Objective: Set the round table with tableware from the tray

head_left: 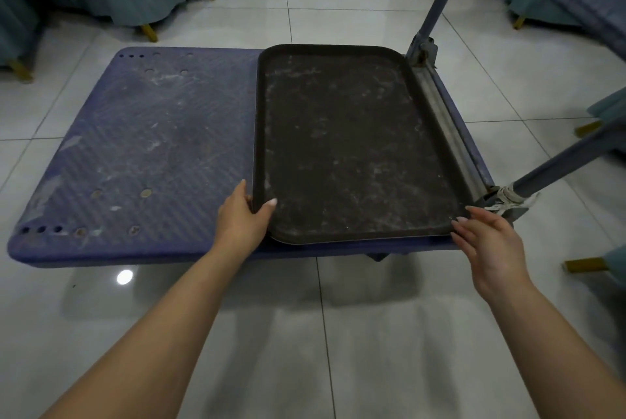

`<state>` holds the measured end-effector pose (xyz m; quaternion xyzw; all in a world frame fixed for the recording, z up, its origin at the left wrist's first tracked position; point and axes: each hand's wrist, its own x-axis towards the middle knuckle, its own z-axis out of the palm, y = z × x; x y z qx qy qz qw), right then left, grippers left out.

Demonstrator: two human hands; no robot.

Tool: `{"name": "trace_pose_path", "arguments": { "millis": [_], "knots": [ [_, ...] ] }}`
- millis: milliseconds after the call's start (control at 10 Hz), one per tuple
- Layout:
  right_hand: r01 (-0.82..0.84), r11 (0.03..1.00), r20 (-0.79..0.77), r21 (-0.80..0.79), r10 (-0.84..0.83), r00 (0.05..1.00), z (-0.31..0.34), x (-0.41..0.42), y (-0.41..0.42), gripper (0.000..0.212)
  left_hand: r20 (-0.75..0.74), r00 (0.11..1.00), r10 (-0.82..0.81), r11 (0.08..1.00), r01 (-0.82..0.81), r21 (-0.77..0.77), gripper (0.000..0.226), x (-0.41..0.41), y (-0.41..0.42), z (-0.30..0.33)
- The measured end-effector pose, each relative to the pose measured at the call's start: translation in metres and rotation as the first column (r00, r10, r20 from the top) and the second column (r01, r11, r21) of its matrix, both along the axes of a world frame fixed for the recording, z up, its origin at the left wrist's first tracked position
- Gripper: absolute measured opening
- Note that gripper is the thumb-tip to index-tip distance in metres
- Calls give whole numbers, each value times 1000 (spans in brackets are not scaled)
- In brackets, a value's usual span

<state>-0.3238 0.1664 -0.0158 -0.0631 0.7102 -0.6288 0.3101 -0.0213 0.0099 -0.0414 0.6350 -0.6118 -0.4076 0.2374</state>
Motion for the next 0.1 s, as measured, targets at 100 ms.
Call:
{"name": "trace_pose_path", "arguments": {
  "millis": [100],
  "knots": [
    [-37, 998, -86, 47, 41, 996, 11, 16, 1, 22, -99, 992, 84, 996, -86, -22, 65, -7, 4, 20]
  ]
}}
